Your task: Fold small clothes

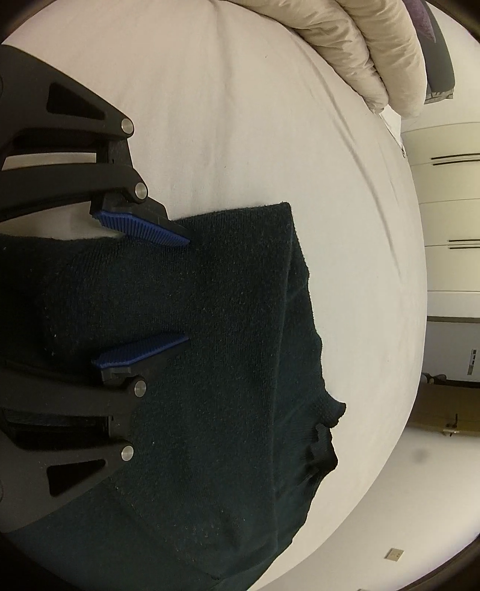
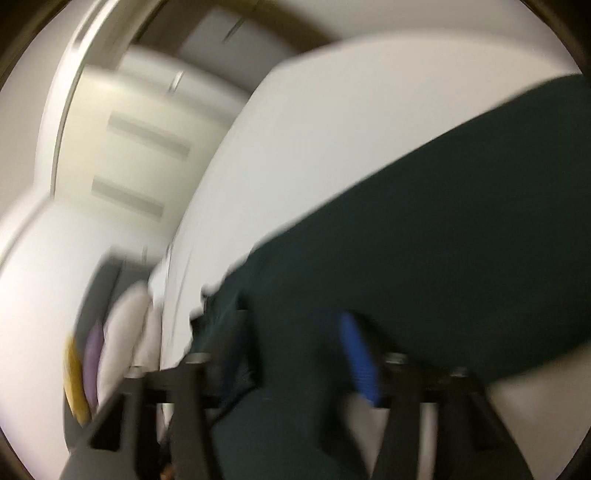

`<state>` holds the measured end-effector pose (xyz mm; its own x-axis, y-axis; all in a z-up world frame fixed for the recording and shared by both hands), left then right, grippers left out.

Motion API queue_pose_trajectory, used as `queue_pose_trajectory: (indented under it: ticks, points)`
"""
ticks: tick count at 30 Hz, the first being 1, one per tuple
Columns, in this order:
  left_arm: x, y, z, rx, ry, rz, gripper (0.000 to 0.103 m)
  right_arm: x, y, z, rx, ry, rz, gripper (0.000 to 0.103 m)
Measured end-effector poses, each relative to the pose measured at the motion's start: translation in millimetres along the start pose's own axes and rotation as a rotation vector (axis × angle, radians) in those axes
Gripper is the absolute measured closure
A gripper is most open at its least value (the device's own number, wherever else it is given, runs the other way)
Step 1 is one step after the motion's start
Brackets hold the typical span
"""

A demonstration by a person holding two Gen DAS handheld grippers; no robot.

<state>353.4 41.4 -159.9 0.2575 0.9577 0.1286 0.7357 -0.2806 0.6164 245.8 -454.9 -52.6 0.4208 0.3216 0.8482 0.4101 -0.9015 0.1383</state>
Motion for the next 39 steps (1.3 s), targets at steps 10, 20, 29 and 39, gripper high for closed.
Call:
queue_pose_trajectory:
  ticks: [10,20,29,39]
  points:
    - [22,-5,4,0.063,0.024,-0.145,0.003,-112,41,-133,-0.193,0.114,0.384,0.036]
    - [25,-4,-10,0.03,0.034,-0.166,0.003,-89,56,-97,-0.254,0.0,0.481,0.033]
    - [29,22,-69,-0.169,0.037,-0.189,0.004,-95,83,-102,-0.462,0.049,0.54,0.033]
    - [31,36,-91,-0.225,-0.101,-0.242,0.003,-75,104,-77,-0.447,-0.063,0.404,0.089]
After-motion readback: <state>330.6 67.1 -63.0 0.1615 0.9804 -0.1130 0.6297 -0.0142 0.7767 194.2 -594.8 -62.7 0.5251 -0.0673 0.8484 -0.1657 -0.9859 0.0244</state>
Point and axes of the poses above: each gripper's, at about its wrist camera, not at the fingertips, and z roughly the way its jaws point, x to its left, y to its top, the point moved 4 cm from there along z, roughly the way its jaws point, and after that the axes turned 13 degrees about z, right-handed, at the moved point
